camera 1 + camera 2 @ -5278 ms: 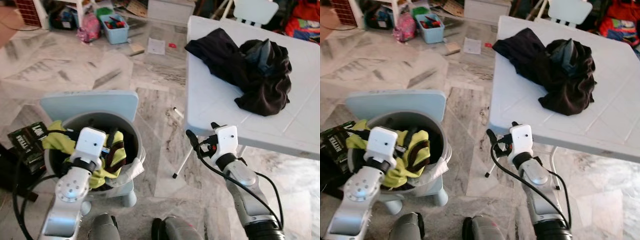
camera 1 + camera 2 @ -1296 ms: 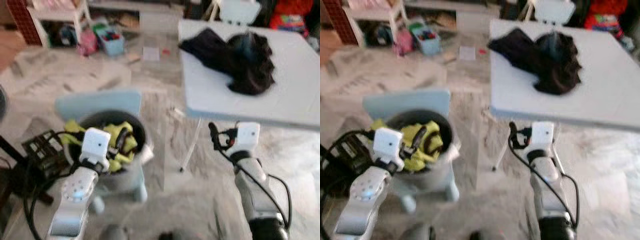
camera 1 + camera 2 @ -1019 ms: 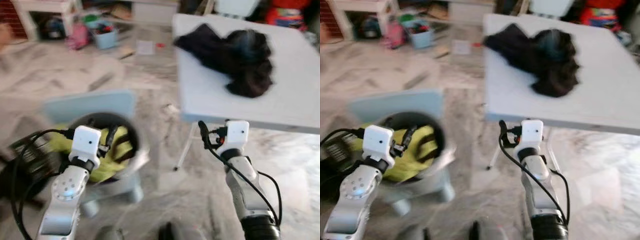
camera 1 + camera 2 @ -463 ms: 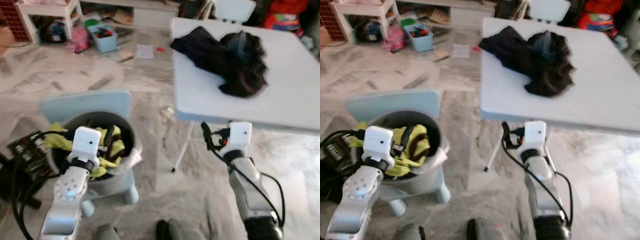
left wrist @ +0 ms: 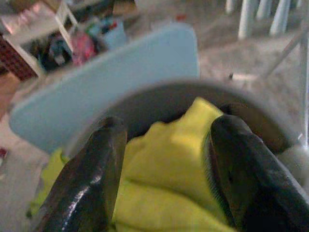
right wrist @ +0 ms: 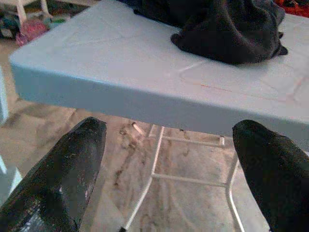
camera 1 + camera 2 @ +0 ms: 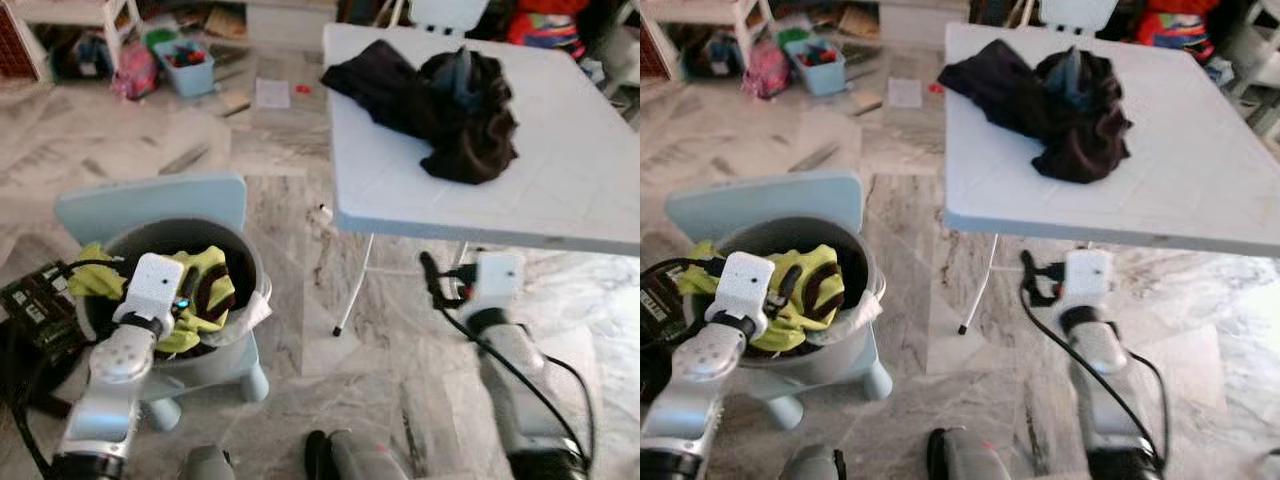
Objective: Hang hanger
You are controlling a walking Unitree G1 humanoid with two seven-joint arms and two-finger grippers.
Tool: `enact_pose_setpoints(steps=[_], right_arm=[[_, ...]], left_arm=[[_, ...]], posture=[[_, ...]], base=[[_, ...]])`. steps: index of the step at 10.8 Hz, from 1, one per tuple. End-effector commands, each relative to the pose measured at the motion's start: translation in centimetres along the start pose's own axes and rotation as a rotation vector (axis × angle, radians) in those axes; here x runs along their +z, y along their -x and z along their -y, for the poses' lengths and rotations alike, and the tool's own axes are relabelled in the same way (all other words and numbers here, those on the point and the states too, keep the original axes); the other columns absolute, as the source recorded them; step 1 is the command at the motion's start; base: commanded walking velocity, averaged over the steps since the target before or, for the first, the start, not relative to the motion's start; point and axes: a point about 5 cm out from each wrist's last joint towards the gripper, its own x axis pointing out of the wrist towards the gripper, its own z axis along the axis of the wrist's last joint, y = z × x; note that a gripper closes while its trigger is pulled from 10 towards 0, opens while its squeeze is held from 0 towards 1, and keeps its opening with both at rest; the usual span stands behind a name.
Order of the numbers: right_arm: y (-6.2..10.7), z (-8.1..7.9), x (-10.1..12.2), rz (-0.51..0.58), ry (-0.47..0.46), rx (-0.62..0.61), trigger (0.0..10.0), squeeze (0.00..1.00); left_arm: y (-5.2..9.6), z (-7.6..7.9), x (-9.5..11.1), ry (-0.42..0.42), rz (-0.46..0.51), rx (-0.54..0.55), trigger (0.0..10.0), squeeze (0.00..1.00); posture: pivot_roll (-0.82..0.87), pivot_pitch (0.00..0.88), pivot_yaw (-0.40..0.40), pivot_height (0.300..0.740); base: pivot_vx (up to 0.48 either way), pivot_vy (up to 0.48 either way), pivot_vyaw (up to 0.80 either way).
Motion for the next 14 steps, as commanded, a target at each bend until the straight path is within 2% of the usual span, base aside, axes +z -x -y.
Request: enact_pose_setpoints(steps=[1, 5, 7, 8, 9, 12, 14], right_arm=[[0.4, 0.6, 0.3, -0.002, 0.007, -0.006, 10.0, 0.00], [1.6, 1.1, 0.7, -0.029, 0.044, 0.017, 10.0, 0.00], [1.8, 1.6, 0.8, -0.039, 0.052, 0.014, 10.0, 0.00], [1.5, 1.4, 0.9, -0.044, 0.050, 0.022, 10.0, 0.00], [1.2, 0.7, 1.0, -0.042, 0.045, 0.042, 10.0, 0.00], [0.8, 0.4, 0.9, -0.042, 0.043, 0.050, 10.0, 0.00], [0.3, 0.0, 1.0, -0.034, 0.033, 0.051, 10.0, 0.00]], left_arm=[[0.0, 0.4, -0.8, -0.008, -0.054, -0.046, 10.0, 0.00], [1.1, 1.8, -5.5, -0.035, -0.268, -0.204, 10.0, 0.00], [1.7, 1.6, -6.0, -0.049, -0.305, -0.222, 10.0, 0.00], [2.0, 1.1, -6.4, -0.054, -0.315, -0.217, 1.3, 0.00], [2.3, 0.6, -7.1, -0.074, -0.330, -0.194, 0.0, 0.00], [2.9, -0.4, -7.8, -0.070, -0.340, -0.101, 0.0, 0.00], [2.4, -2.0, -7.5, -0.047, -0.309, 0.020, 0.0, 0.00]], posture=[[-0.07, 0.155, -0.132, 0.740], [-0.12, 0.194, -0.162, 0.740], [-0.11, 0.196, -0.167, 0.740], [-0.10, 0.195, -0.171, 0.740], [-0.09, 0.192, -0.174, 0.740], [-0.08, 0.183, -0.169, 0.740], [-0.07, 0.171, -0.163, 0.740]], base=[[0.000, 0.000, 0.00], [0.000, 0.000, 0.00], [0.000, 0.000, 0.00], [0.000, 0.000, 0.00], [0.000, 0.000, 0.00], [0.000, 0.000, 0.00], [0.000, 0.000, 0.00]])
